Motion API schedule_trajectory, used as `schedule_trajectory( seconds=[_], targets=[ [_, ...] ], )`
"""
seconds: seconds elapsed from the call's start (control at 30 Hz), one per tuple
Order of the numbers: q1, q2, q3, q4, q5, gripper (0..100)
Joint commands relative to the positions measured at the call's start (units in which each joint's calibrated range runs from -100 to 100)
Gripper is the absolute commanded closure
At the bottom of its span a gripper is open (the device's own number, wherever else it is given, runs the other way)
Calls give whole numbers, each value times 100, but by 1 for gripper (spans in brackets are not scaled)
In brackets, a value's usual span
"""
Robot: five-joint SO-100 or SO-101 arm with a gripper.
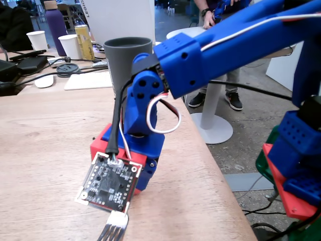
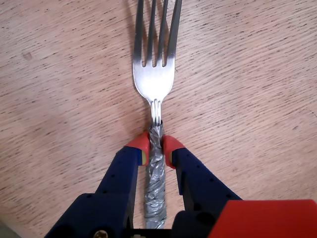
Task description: Grab the fork and place it in gray glass
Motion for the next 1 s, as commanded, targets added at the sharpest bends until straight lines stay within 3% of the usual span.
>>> schedule_trajectory(
  seconds=[0.0,0.1,0.33,0.8,0.97],
  targets=[
    [95,21,-27,-59,-15,99],
    [653,21,39,-34,-20,100],
    [653,-116,39,65,-20,100],
    [467,-3710,351,40,-34,100],
    [450,-4104,351,-42,-679,100]
  ],
)
